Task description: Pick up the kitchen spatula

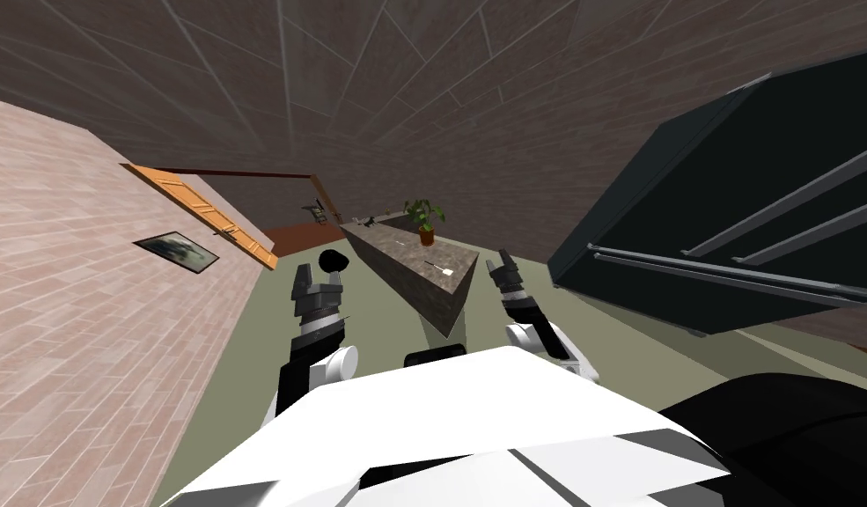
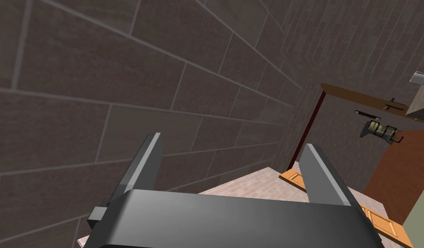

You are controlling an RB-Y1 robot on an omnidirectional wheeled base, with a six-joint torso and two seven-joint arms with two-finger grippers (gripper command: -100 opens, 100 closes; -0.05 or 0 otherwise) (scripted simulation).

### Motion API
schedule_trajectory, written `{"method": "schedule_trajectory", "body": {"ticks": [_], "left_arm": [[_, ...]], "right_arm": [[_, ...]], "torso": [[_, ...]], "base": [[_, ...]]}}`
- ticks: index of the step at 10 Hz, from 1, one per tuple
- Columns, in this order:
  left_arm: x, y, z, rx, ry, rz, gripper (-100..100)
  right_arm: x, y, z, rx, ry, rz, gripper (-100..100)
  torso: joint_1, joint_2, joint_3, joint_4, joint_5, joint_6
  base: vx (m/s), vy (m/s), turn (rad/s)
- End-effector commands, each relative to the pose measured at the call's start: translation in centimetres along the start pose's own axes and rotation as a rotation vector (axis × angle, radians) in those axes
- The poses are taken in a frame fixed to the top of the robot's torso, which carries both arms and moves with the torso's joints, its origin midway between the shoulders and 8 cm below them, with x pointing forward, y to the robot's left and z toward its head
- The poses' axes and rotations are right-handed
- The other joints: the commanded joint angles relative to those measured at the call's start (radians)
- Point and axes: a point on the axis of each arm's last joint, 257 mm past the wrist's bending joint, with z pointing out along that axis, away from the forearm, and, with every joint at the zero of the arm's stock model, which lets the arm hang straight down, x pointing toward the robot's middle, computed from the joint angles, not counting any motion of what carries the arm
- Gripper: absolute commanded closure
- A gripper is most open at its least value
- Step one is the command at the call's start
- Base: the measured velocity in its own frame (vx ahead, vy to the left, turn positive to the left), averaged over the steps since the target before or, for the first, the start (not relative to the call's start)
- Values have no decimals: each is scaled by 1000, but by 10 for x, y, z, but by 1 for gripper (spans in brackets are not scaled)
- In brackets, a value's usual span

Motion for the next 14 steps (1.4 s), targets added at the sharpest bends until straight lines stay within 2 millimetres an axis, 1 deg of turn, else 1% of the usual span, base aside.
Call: {"method": "schedule_trajectory", "body": {"ticks": [1,2,3,4,5,6,7,8,9,10,11,12,13,14], "left_arm": [[0,0,0,0,0,0,0],[0,0,0,0,0,0,0],[0,0,0,0,0,0,0],[0,0,0,0,0,0,0],[0,0,0,0,0,0,0],[0,0,0,0,0,0,0],[0,0,0,0,0,0,0],[0,0,0,0,0,0,0],[0,0,0,0,0,0,0],[0,0,0,0,0,0,0],[0,0,0,0,0,0,0],[0,0,0,0,0,0,0],[0,0,0,0,0,0,0],[0,0,0,0,0,0,0]], "right_arm": [[2,-6,0,15,33,-28,-100],[2,-16,-2,37,60,-55,-100],[2,-16,-2,38,70,-62,-100],[2,-27,-4,61,99,-93,-100],[2,-27,-4,62,109,-99,-100],[1,-38,-7,85,138,-131,-100],[1,-38,-6,86,148,-138,-100],[-1,-49,-9,108,175,-171,-100],[-1,-49,-9,109,187,-179,-100],[-4,-60,-12,132,214,-213,-100],[-4,-60,-11,133,227,-223,-100],[-8,-71,-14,155,254,-258,-100],[-8,-70,-14,156,267,-267,-100],[-13,-81,-17,179,293,-302,-100]], "torso": [[0,0,0,0,0,0],[-1,0,0,0,0,1],[0,0,0,0,0,0],[0,0,0,0,0,1],[-1,0,0,0,0,0],[-1,-1,0,0,0,0],[0,-1,0,0,0,0],[0,-1,0,0,0,1],[0,0,0,0,0,0],[0,-1,0,0,0,1],[0,0,0,0,0,0],[0,-1,0,0,0,1],[0,-1,0,0,0,0],[0,-1,-1,0,0,1]], "base": [[-58,2,65],[-68,12,101],[-54,7,56],[-57,2,103],[-44,4,79],[-56,16,159],[-50,11,57],[-59,12,116],[-52,10,67],[-60,11,105],[-51,11,77],[-55,23,164],[-40,19,72],[-37,22,111]]}}
